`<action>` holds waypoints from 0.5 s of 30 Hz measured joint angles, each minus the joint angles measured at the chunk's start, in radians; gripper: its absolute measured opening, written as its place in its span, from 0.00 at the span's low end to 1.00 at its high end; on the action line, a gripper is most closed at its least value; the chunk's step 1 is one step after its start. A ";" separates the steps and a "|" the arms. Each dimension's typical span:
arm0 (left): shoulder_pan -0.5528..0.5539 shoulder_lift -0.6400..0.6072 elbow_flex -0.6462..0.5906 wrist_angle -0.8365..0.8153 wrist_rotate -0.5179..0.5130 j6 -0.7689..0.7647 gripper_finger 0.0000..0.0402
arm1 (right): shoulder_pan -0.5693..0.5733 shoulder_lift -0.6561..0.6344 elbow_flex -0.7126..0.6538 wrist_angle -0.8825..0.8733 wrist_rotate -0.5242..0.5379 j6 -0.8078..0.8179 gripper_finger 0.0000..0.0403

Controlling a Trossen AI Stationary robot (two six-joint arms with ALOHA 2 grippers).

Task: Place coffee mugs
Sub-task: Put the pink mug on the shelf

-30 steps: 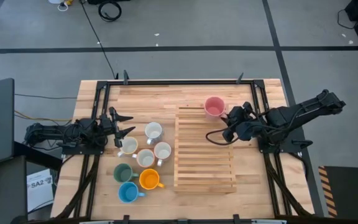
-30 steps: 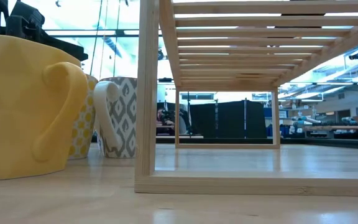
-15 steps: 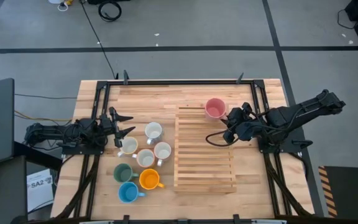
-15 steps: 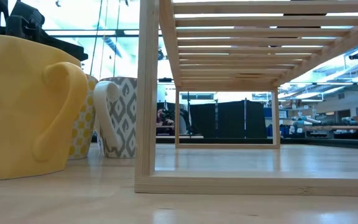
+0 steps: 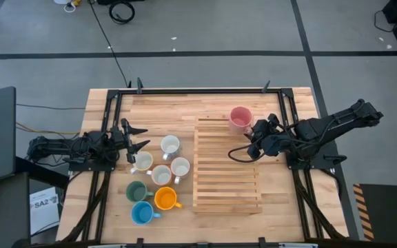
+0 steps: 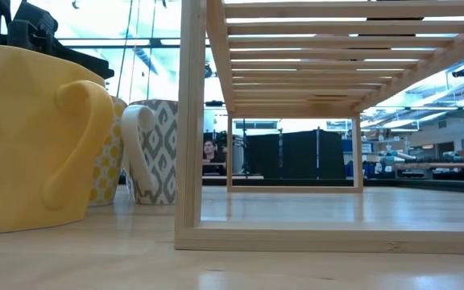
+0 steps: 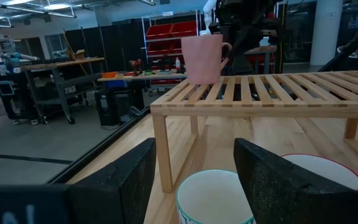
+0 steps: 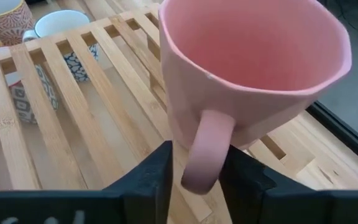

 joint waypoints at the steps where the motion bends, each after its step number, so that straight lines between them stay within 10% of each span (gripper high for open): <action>1: 0.000 0.000 0.000 0.000 0.000 0.000 0.56 | 0.000 0.000 0.000 0.000 -0.010 0.000 0.35; 15: 0.000 0.000 0.000 0.000 0.000 0.000 0.56 | 0.000 0.000 0.000 0.001 -0.063 -0.004 0.55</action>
